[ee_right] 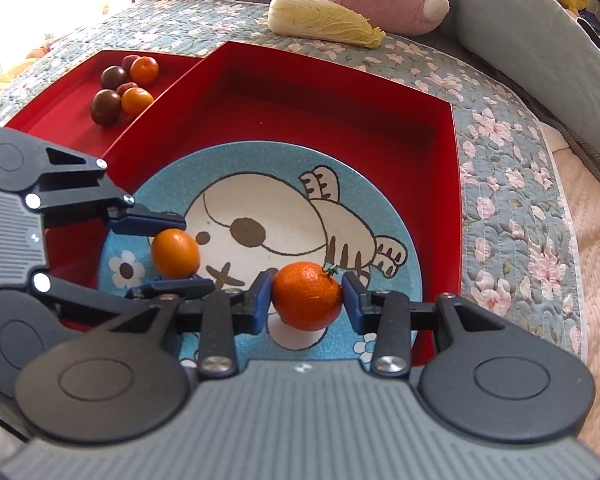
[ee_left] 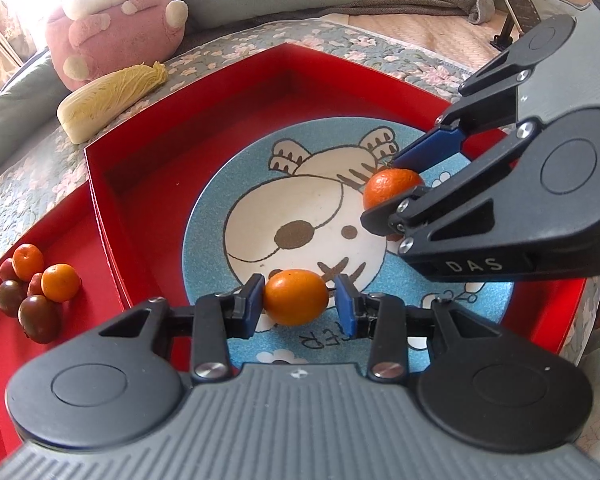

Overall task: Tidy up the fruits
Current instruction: 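Carry both fruits onto the blue cartoon plate and open both grippers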

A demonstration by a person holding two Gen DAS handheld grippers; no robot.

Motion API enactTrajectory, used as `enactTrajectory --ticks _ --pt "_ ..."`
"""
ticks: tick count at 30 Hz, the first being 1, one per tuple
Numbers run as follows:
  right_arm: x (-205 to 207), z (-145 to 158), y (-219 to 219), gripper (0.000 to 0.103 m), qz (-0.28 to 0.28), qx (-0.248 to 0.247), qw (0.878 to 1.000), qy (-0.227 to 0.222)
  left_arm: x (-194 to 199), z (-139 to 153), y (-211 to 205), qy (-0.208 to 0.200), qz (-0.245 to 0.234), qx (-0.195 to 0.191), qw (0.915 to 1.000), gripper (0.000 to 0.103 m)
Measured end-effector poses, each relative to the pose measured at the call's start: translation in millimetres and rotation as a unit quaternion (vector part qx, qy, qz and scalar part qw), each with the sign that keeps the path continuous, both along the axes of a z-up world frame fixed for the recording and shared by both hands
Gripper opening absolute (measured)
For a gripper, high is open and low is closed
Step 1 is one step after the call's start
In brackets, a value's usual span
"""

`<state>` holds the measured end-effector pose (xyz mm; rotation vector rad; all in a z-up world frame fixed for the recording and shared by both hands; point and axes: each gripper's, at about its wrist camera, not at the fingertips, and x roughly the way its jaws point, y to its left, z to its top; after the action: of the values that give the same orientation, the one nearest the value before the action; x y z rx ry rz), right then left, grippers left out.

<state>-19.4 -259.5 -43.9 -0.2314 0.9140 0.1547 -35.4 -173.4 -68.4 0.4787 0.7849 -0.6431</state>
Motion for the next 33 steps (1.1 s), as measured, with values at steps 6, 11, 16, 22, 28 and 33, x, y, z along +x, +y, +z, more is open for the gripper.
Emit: enactTrajectory --ticks 6,11,16,22,28,33 --pt "0 1 -1 0.042 -0.007 0.006 1.000 0.003 -4 1 0 -0.005 -0.006 -0.001 1.0000 0.058" --pt "-1 2 -1 0.042 -0.010 0.010 1.000 0.003 -6 4 2 -0.014 -0.004 -0.006 0.9999 0.069" --pt "-2 12 0 0.059 -0.018 0.022 0.999 -0.024 -8 6 4 -0.018 -0.006 -0.005 0.9998 0.069" --pt "-2 19 3 0.059 -0.023 0.030 0.999 -0.037 -6 14 12 -0.022 0.005 -0.020 0.9995 0.069" --pt "-1 31 4 0.059 -0.036 0.045 0.996 -0.066 -5 28 25 -0.030 0.016 -0.047 0.9983 0.069" --pt "1 39 12 0.059 -0.039 0.061 0.994 -0.082 -2 37 40 -0.033 0.034 -0.061 0.9970 0.069"
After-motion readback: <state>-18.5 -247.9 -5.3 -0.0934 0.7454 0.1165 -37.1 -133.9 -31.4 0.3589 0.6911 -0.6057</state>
